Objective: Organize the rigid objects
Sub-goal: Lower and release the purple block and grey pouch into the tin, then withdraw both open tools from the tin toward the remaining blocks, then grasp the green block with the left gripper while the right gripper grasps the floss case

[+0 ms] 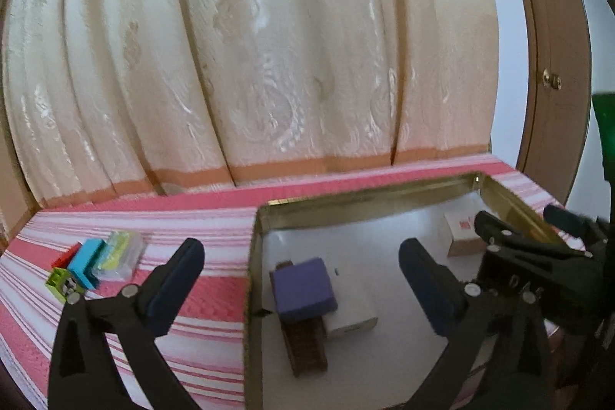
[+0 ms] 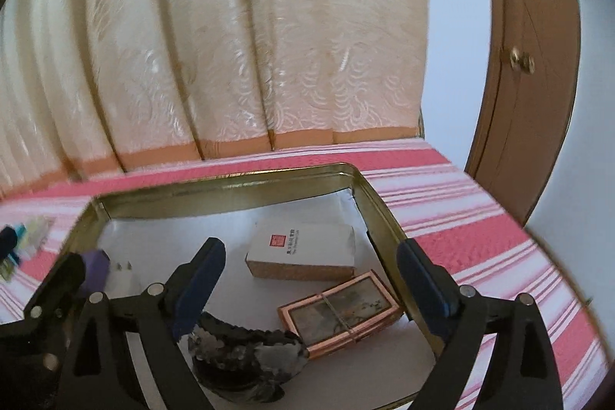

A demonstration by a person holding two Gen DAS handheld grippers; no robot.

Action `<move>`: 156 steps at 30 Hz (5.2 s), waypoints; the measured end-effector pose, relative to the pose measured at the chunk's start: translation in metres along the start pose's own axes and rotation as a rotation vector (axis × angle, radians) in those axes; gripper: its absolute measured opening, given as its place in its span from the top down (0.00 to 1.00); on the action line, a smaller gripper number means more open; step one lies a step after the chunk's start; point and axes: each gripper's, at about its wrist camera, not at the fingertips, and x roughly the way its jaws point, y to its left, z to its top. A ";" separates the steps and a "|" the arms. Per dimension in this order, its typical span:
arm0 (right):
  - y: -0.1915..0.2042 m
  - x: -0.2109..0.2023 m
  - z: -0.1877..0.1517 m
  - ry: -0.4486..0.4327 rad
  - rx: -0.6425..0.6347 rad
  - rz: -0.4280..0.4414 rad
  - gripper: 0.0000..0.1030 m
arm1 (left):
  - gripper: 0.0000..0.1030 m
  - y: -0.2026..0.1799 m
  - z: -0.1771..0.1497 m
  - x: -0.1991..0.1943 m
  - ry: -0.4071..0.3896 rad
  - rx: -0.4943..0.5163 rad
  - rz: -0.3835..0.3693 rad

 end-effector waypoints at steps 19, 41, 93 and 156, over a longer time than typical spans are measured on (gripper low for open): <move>-0.022 -0.041 -0.003 -0.266 0.140 -0.047 0.10 | 0.00 0.061 -0.011 -0.014 -0.068 -0.075 0.130; 0.014 -0.057 -0.022 -0.260 0.132 -0.078 0.10 | 0.00 0.113 -0.025 -0.021 -0.045 -0.134 0.142; 0.222 -0.062 -0.048 -0.101 0.006 0.228 0.10 | 0.22 0.286 -0.055 0.049 0.366 -0.333 0.072; 0.377 0.036 -0.029 0.216 -0.286 0.287 0.45 | 0.71 0.348 -0.060 0.027 0.204 -0.464 0.236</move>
